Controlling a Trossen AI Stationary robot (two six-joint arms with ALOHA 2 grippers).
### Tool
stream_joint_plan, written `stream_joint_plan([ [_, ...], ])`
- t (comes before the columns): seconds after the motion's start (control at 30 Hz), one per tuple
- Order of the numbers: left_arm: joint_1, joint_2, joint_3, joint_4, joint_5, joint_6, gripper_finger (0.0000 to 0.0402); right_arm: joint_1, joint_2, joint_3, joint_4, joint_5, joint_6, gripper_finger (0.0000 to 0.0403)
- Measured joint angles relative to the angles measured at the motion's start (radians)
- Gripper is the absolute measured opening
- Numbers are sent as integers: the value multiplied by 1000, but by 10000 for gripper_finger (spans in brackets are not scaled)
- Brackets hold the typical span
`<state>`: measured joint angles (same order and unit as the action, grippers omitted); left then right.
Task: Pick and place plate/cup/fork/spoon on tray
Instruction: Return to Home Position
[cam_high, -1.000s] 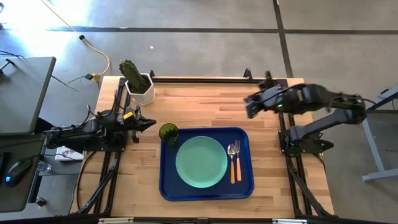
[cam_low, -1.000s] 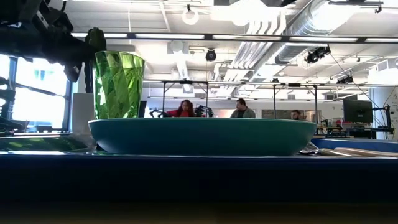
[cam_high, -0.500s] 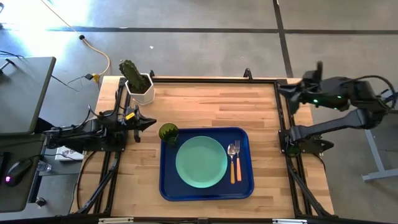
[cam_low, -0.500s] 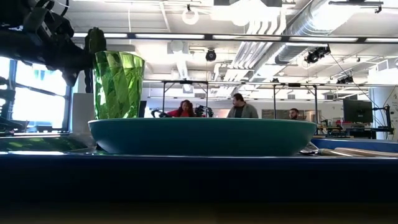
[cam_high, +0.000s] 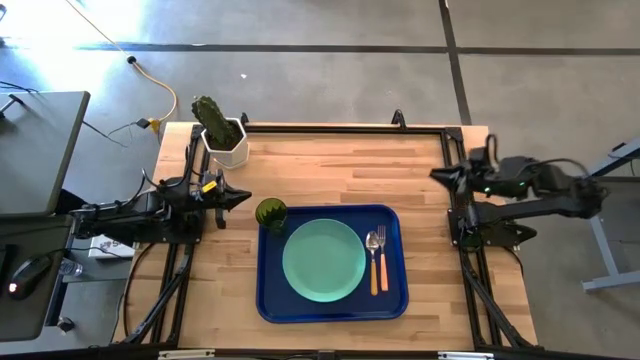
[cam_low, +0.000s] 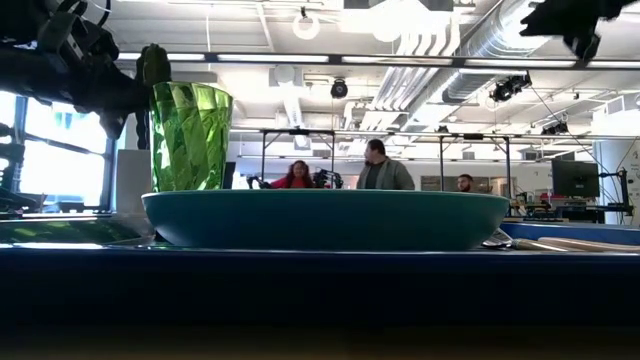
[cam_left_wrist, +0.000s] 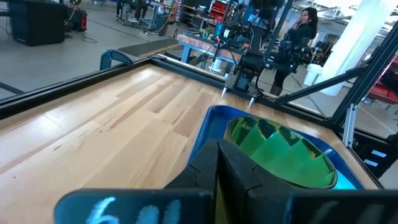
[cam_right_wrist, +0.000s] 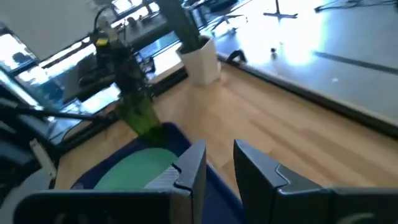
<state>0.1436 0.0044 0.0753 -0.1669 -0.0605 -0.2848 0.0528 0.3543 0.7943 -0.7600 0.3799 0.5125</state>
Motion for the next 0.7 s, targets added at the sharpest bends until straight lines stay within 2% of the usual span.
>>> stream_joint_plan([
  [0.17,0,0,0,0,0,5,0,0,-51,-206,143,-88,2,71],
  [0.3,0,0,0,0,0,68,0,0,-83,-365,292,-149,-3,71],
  [0.47,0,0,0,0,0,130,0,0,-109,-507,430,-177,-21,67],
  [0.7,0,0,0,0,0,131,0,0,-120,-625,584,-219,-24,8],
])
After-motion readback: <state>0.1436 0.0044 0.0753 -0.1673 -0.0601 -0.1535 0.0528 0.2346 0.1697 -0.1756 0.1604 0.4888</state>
